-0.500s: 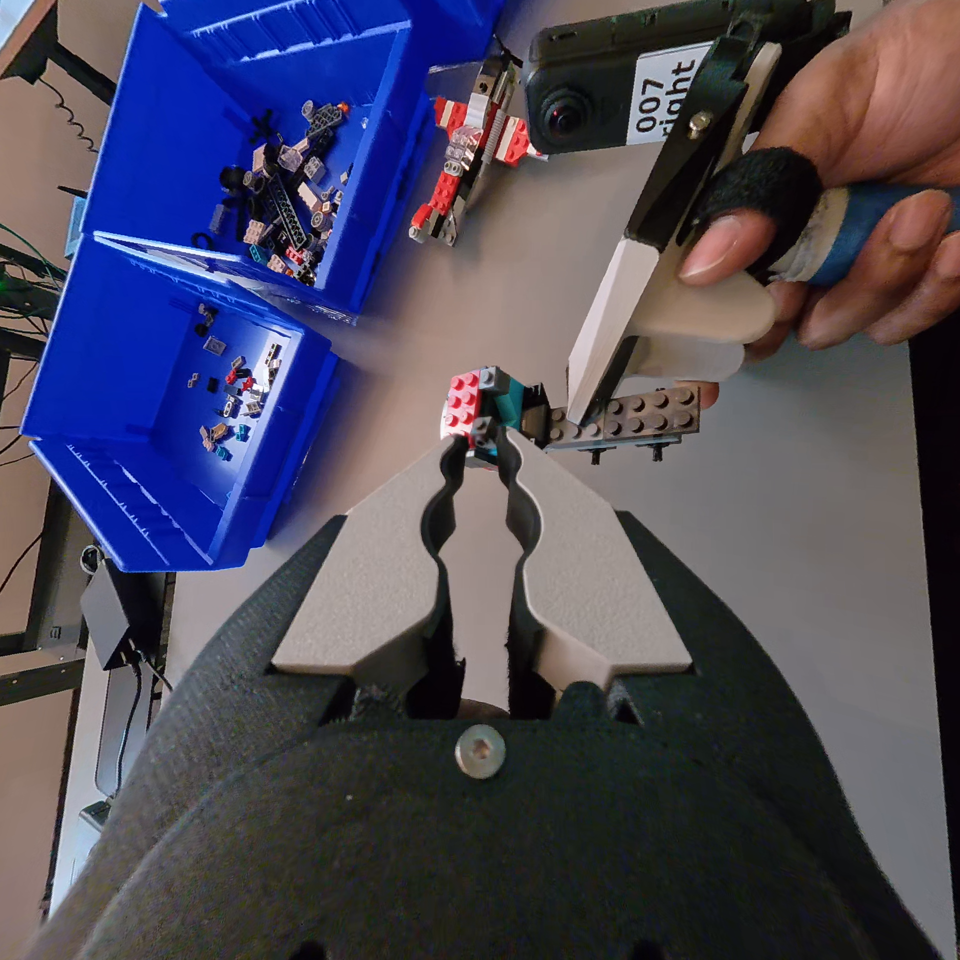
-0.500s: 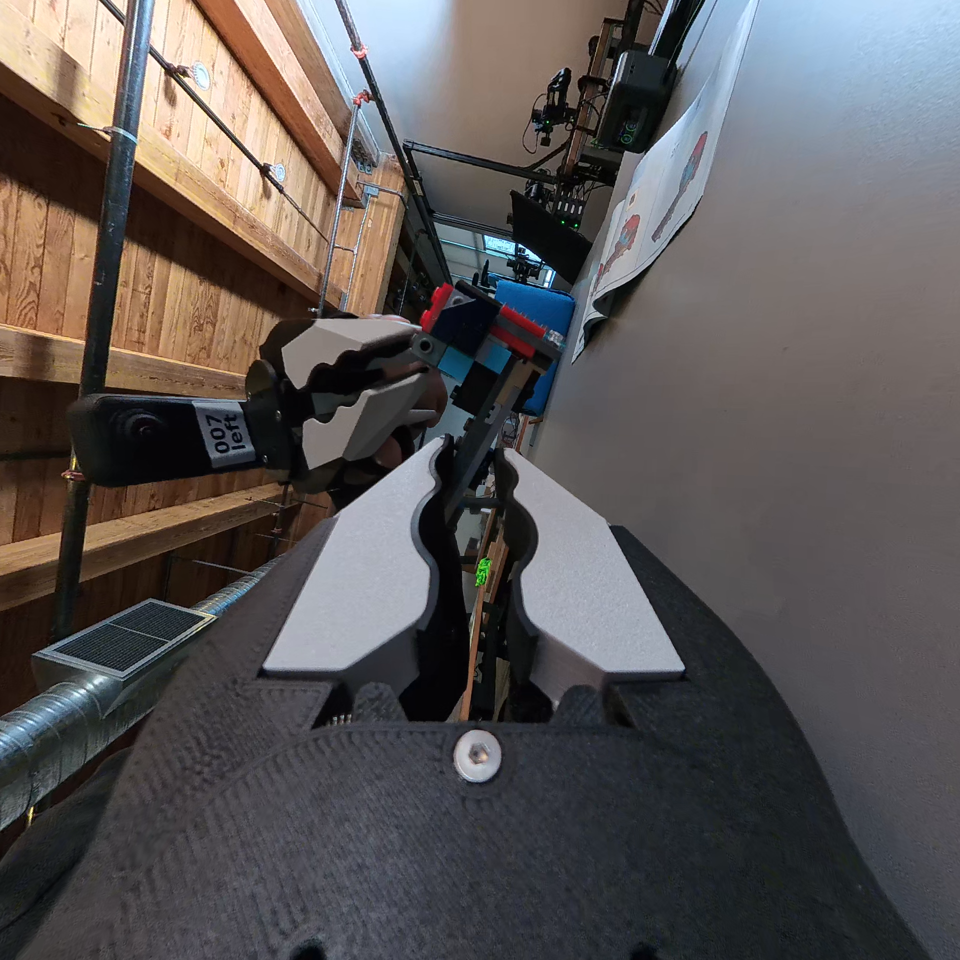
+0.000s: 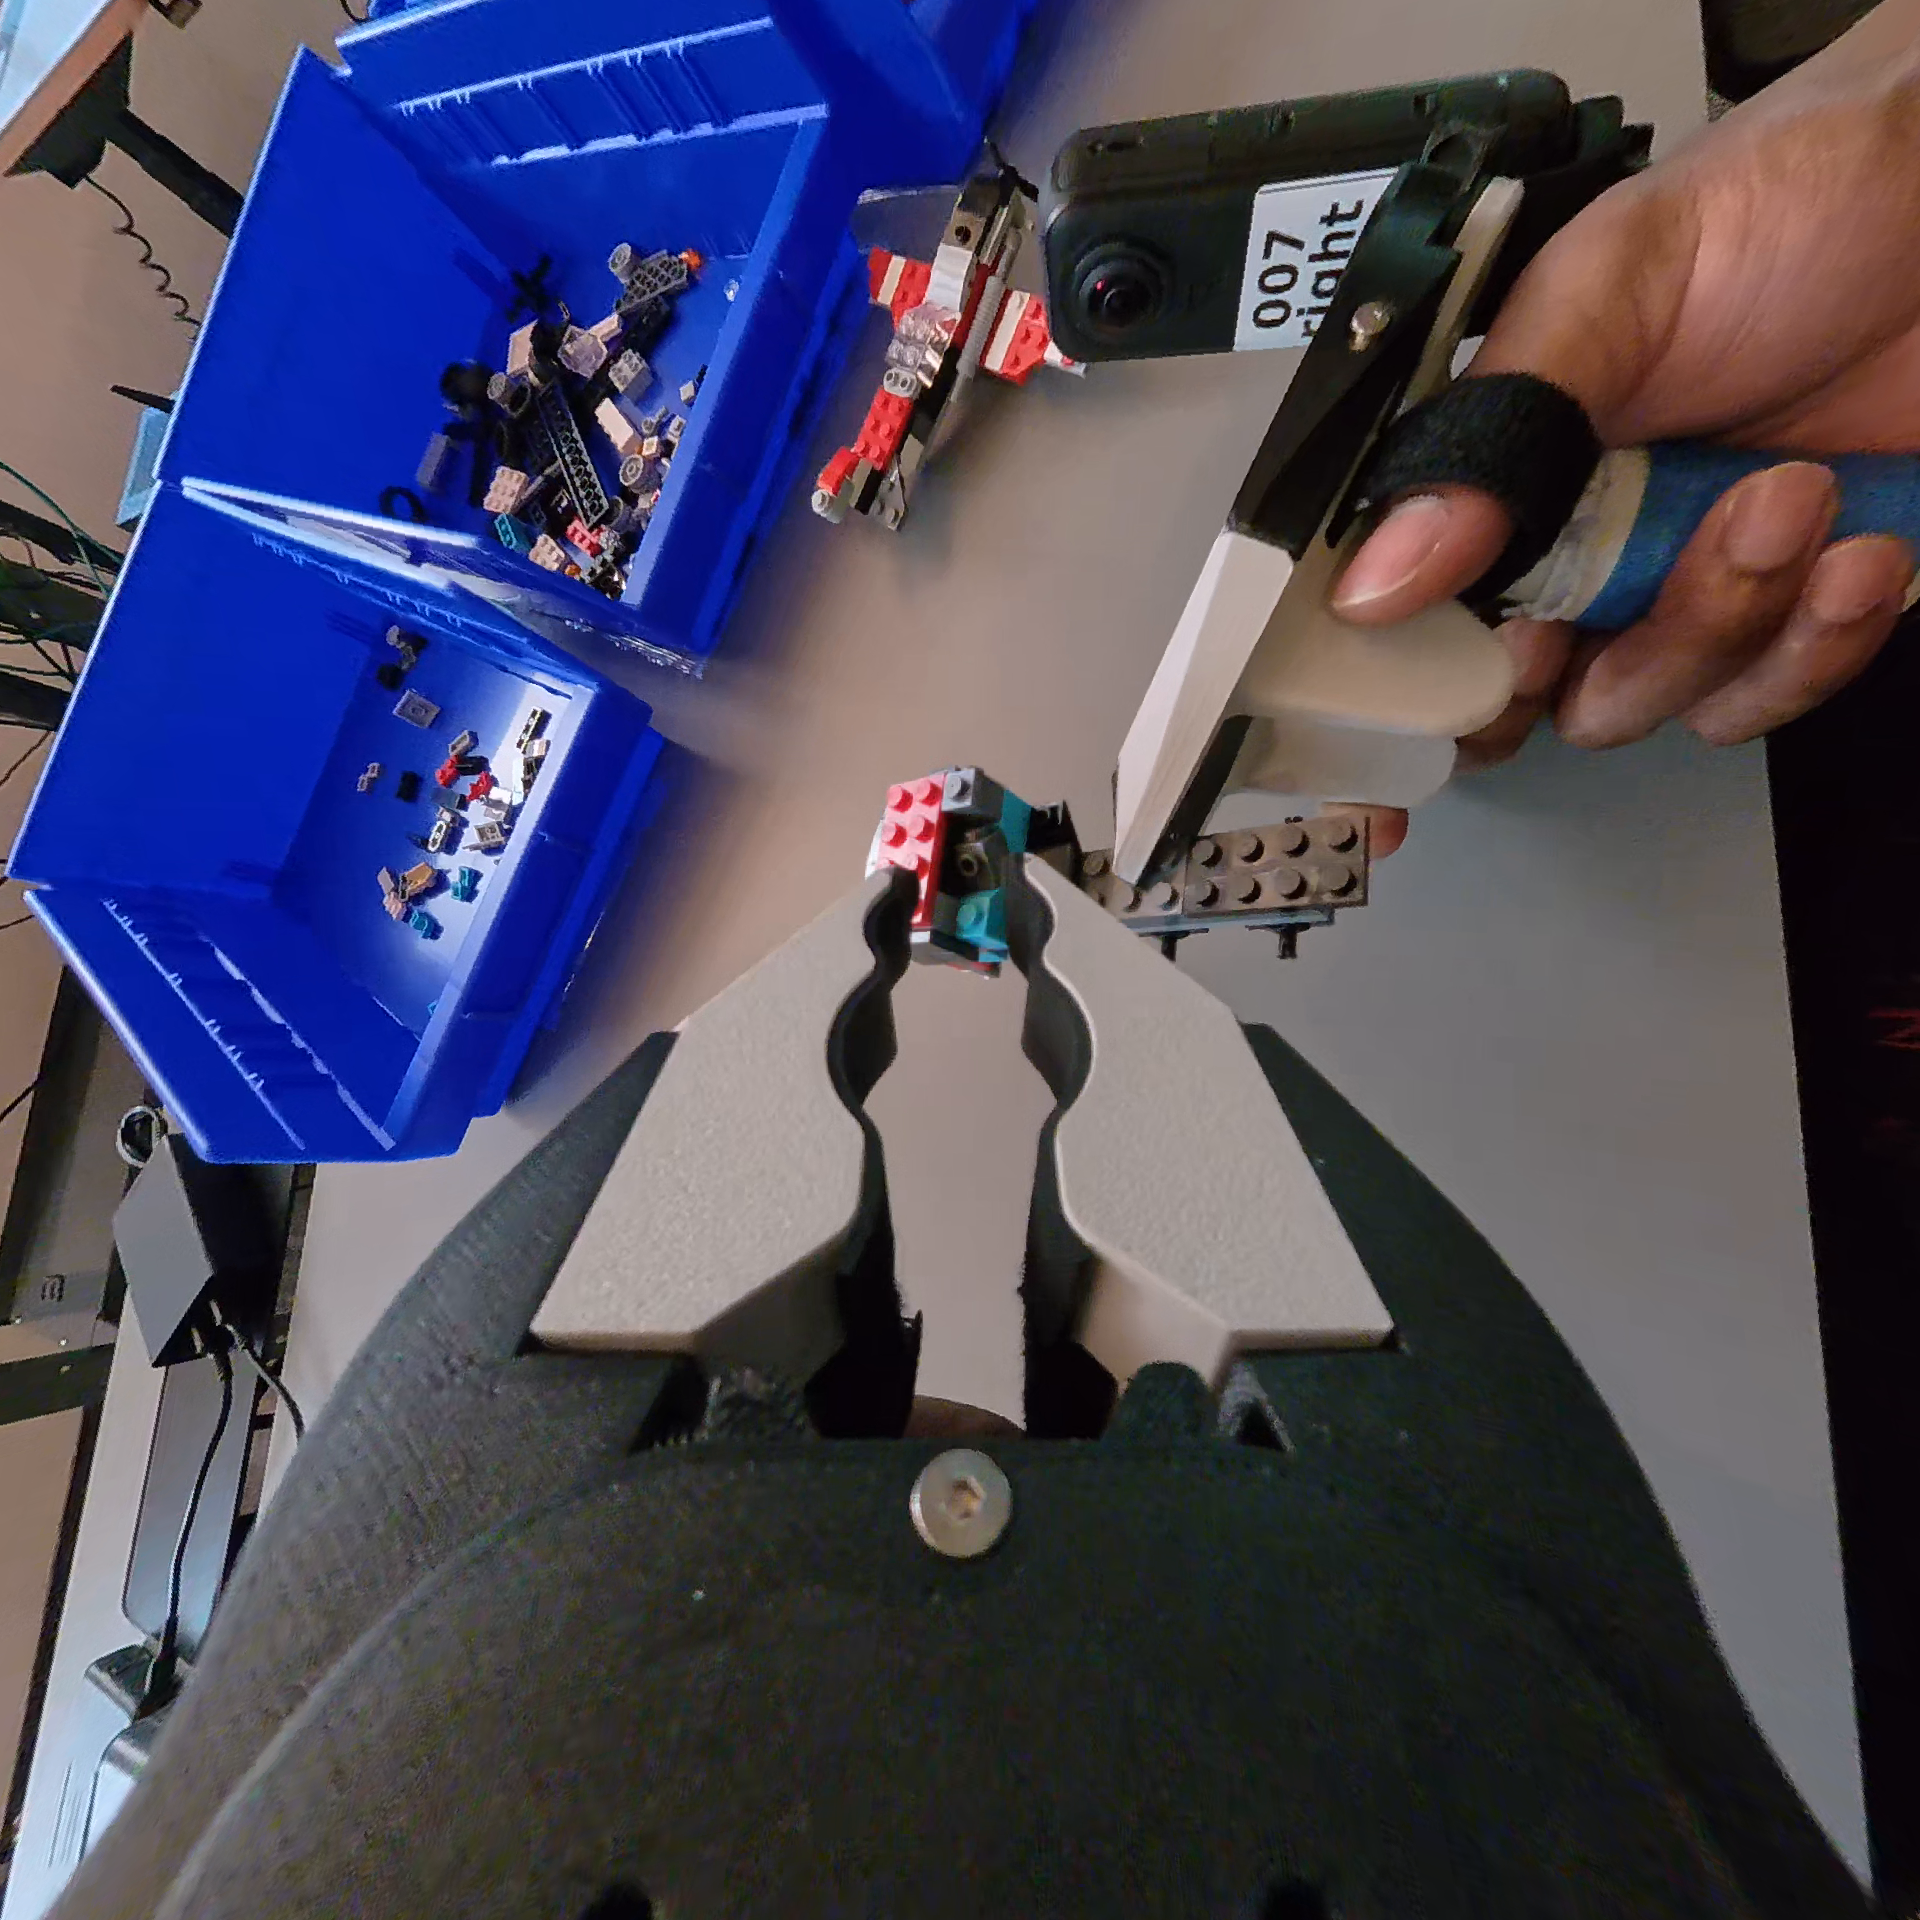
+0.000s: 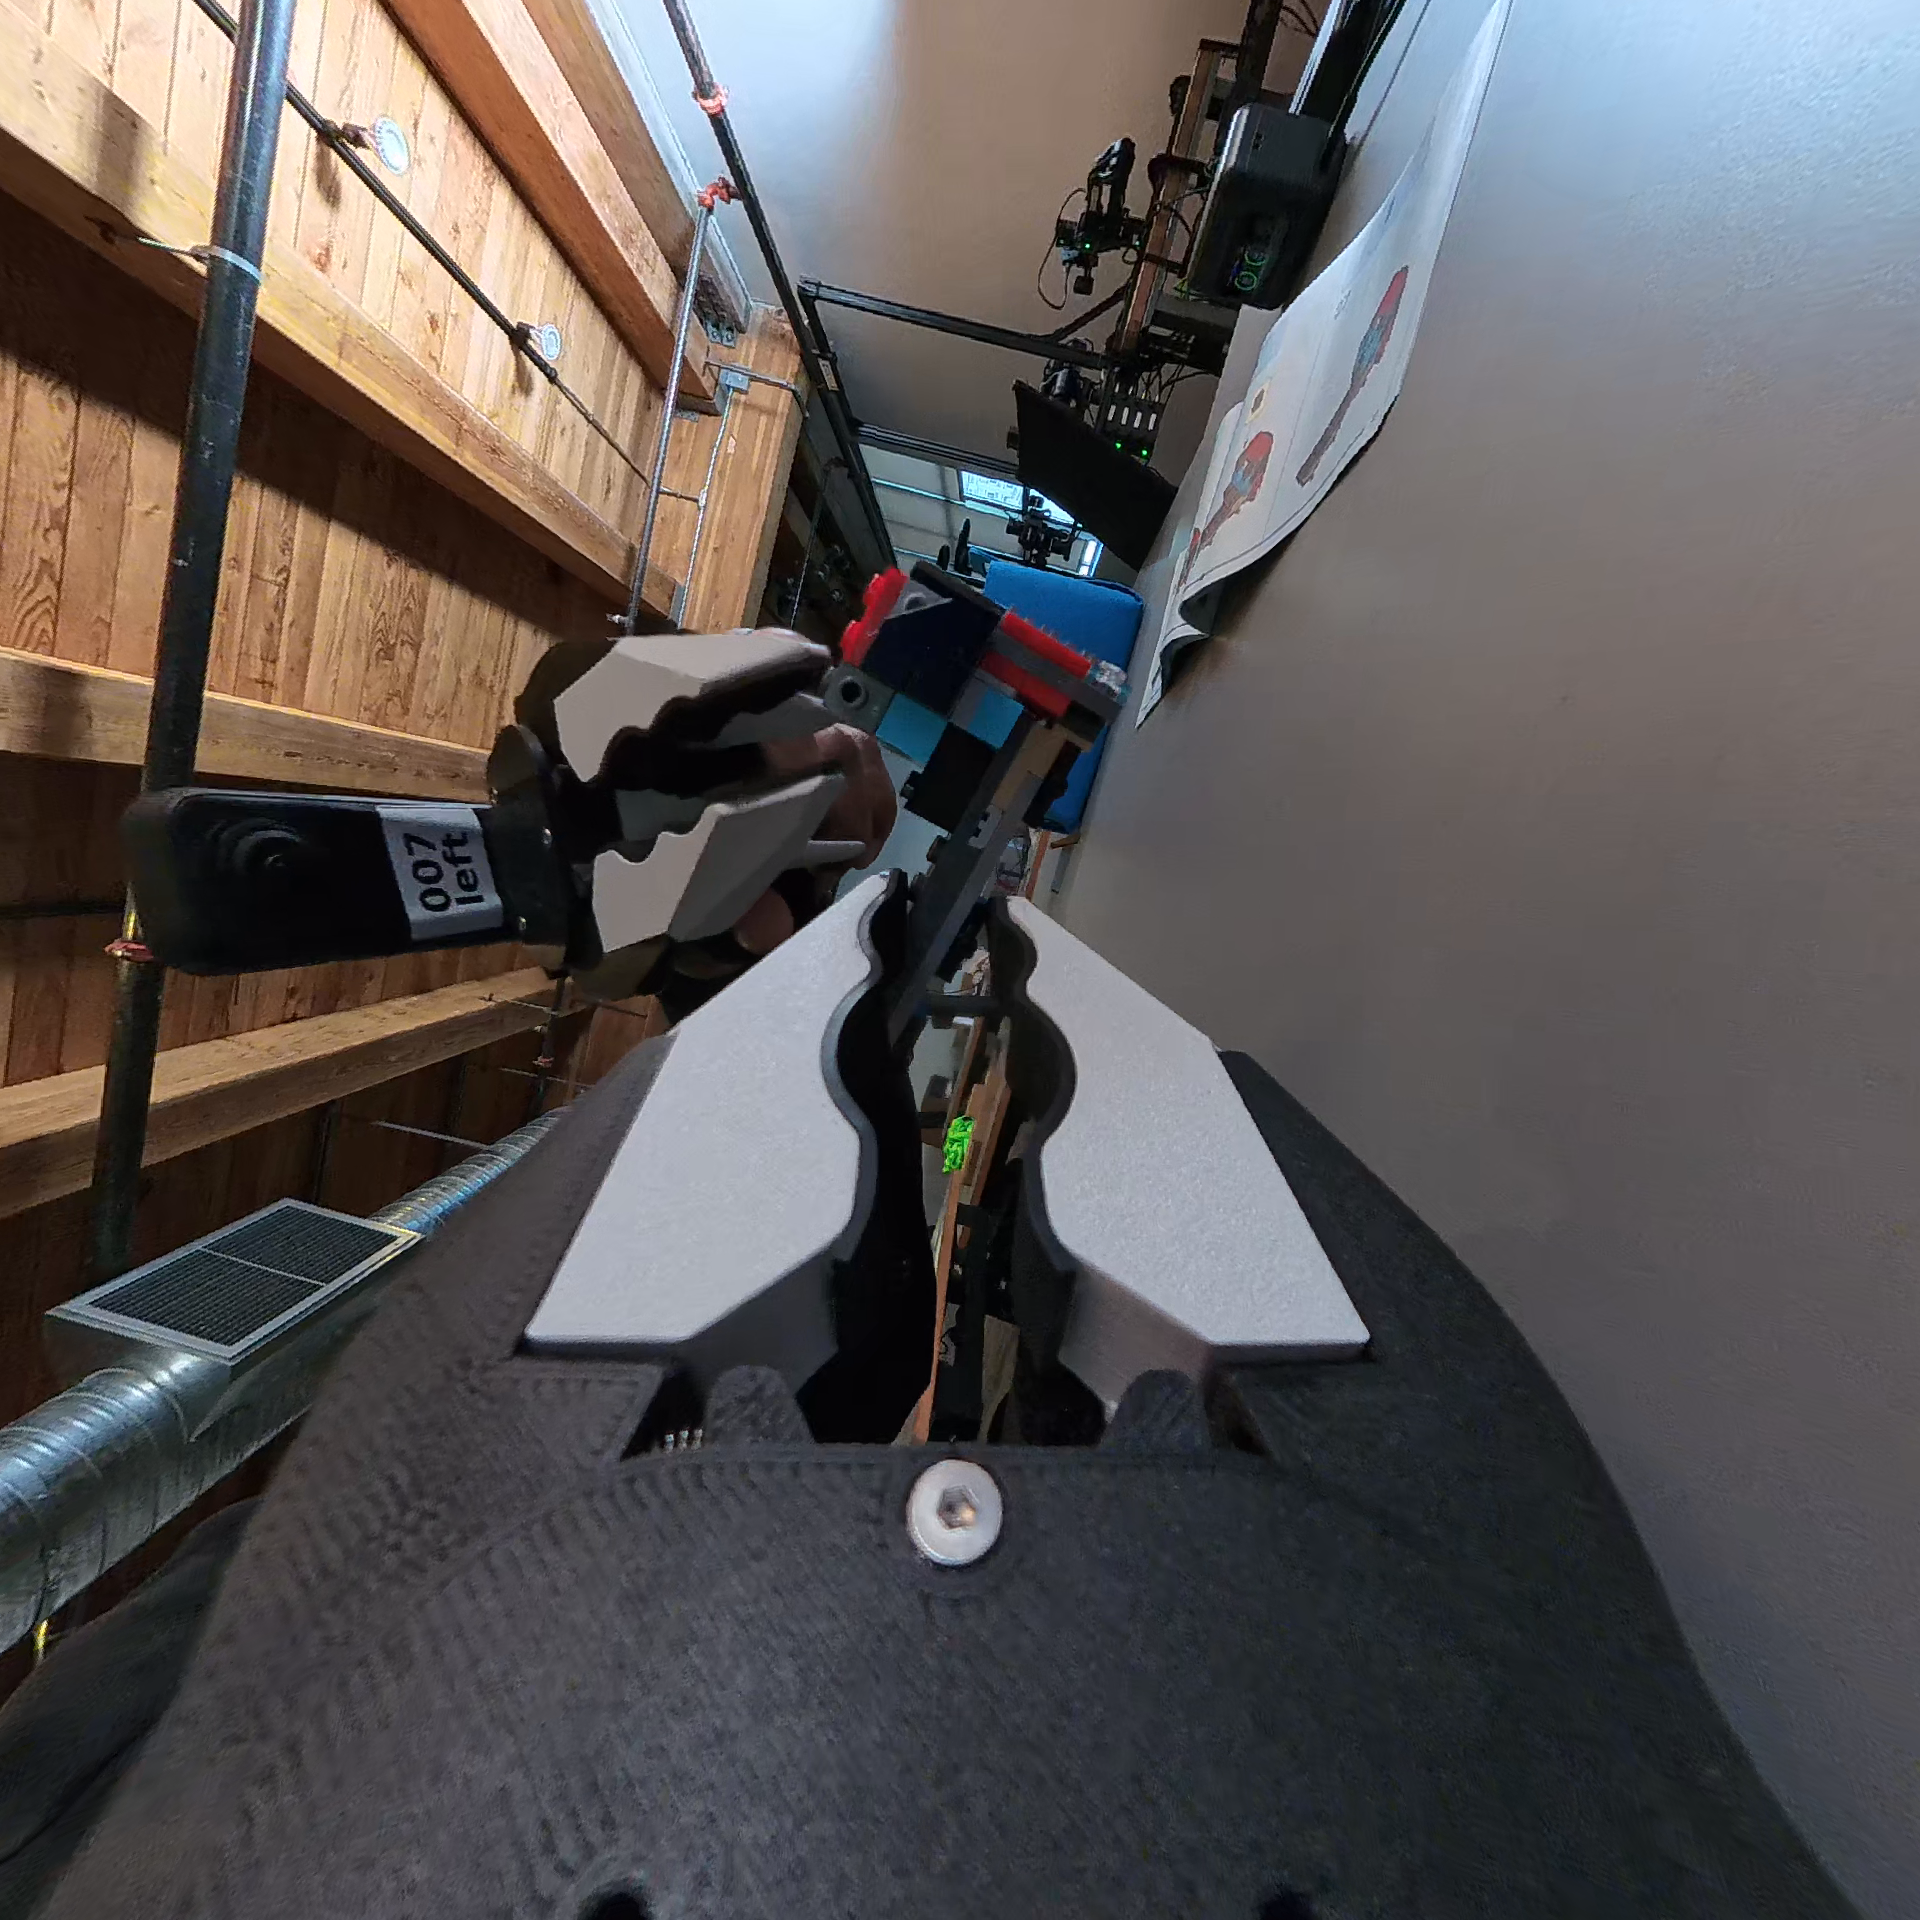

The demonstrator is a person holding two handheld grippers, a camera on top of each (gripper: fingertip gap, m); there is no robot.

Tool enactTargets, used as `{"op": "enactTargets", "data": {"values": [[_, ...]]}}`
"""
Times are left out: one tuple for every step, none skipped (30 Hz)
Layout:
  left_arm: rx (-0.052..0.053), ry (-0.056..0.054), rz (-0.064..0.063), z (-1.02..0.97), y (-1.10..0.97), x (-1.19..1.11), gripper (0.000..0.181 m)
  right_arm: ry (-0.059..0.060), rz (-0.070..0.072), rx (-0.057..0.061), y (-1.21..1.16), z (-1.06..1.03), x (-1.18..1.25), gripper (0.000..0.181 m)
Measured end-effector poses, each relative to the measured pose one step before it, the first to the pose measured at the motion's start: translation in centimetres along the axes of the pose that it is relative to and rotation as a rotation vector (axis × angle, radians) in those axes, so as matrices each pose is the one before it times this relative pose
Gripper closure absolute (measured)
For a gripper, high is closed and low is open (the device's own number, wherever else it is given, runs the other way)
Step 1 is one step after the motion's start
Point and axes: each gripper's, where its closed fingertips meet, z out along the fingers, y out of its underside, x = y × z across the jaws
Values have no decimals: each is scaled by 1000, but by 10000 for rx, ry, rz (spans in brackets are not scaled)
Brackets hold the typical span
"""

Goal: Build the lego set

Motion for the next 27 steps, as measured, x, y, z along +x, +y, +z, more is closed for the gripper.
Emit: {"op": "enactTargets", "data": {"values": [[34,-72,-103,18,-28,-117,160,21,-18,0,-3,-7,0,169],[60,-100,-179,6,-2,-194,158,28,-30,-15,12,-4,22,169],[99,-134,-241,-15,-4,-237,156,57,-57,-13,16,-2,28,169],[141,-154,-304,-34,1,-261,156,53,-73,0,-19,-19,13,169],[184,-122,-361,-55,-46,-174,154,45,-65,-4,-19,-10,-1,169],[208,-100,-420,-60,-59,-120,153,59,-54,-5,-22,-22,52,169],[212,-107,-446,-42,-74,-81,152,38,-27,16,-56,-18,35,169],[209,-97,-373,-38,-92,22,150,6,19,25,-60,-16,29,169],[168,-103,-260,-30,-51,109,148,1,18,12,-26,-10,20,169],[77,-141,-149,12,49,126,147,22,-13,0,10,7,28,169],[-1,-200,-44,34,137,61,145,17,-9,6,9,30,19,169],[-33,-216,37,74,159,25,143,2,-19,-8,37,28,-17,169],[-41,-190,65,102,164,23,143,11,-22,-16,68,47,-4,169],[-22,-135,41,120,139,66,141,7,-13,-14,63,38,-7,168],[-14,-51,-5,145,124,134,141,5,-12,-15,65,37,-11,168],[1,-7,-48,148,104,150,141,5,-17,-17,76,33,-10,168],[27,-10,-85,130,56,75,140,-2,-15,-13,43,25,-26,168],[42,-15,-113,111,25,5,139,1,-15,-12,53,21,-16,168],[47,-9,-134,66,25,-43,139,1,-12,-8,44,14,-17,168],[50,-1,-140,32,18,-66,139,-10,-2,-8,40,15,-18,168],[45,12,-132,20,35,-71,139,-13,-1,-13,57,19,-34,166],[36,14,-112,-6,56,-86,139,-10,2,-11,36,17,-19,168],[38,16,-82,-17,61,-78,140,-11,4,-9,35,17,-11,168],[43,31,-75,-50,56,-51,140,-10,8,-11,25,10,-9,168],[46,36,-95,-57,61,-48,141,-17,11,-11,12,4,-19,168],[48,41,-106,-68,52,-43,141,-19,13,0,-3,0,-13,169],[54,35,-103,-58,37,-48,141,-12,6,2,-10,4,-8,169]]}}
